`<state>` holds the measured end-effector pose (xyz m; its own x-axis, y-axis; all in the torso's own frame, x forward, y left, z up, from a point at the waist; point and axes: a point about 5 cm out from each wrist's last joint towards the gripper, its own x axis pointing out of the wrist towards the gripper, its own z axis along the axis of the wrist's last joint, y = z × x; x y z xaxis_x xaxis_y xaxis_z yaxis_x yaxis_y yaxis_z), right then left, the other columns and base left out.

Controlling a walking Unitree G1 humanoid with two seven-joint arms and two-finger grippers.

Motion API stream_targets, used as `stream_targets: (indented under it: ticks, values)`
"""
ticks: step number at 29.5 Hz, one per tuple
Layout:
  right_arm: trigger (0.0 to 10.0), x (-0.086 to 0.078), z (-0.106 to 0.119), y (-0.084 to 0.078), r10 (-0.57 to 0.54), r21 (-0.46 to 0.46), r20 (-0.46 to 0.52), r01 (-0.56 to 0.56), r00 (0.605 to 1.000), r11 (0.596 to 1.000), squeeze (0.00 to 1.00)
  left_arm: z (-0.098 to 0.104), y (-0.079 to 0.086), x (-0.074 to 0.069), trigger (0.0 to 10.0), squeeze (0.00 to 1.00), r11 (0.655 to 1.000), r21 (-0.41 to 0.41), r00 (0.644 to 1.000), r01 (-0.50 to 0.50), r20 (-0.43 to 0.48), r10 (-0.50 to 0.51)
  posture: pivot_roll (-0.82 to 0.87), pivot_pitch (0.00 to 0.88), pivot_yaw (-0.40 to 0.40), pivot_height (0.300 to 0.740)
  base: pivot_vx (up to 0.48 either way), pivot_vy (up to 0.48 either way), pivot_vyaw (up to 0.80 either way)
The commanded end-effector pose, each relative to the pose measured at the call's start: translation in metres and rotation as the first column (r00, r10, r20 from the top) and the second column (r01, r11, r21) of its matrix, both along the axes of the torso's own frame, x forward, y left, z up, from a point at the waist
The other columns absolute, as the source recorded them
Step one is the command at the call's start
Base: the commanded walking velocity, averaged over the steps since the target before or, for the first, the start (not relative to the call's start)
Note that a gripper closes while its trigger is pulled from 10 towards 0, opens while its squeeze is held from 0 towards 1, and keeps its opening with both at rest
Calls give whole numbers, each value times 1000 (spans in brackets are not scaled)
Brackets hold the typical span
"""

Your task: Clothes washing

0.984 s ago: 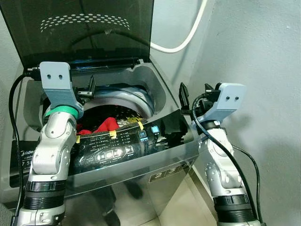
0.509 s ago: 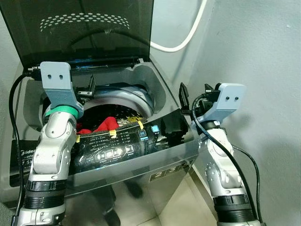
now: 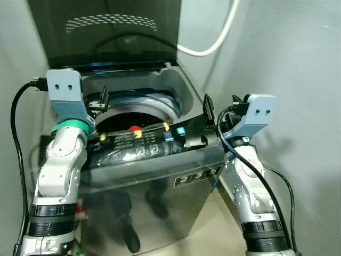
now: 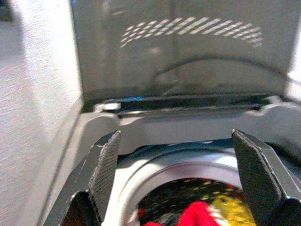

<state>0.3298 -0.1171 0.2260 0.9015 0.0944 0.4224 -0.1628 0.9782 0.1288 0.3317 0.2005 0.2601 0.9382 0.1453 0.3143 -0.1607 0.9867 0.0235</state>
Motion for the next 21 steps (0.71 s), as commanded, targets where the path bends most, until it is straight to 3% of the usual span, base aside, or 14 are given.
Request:
stream_targets:
  ticks: [1,10,21]
  values:
    - [10000,0,-3,-1,-8,4,-10,8,1000,1000,0,-6,0,1,10000,0,1000,-1,1000,1,-25,-2,145,0,-5,740,-337,0,0]
    - [10000,-1,-4,0,-9,-15,-9,9,1000,1000,0,-6,0,1,10000,0,1000,-1,1000,2,-27,-2,143,0,-3,740,-309,0,0]
    - [10000,-1,-5,1,-10,-42,-9,10,1000,999,0,-6,-1,2,10000,0,1000,-11,1000,9,-30,-10,142,0,-3,740,0,0,0]
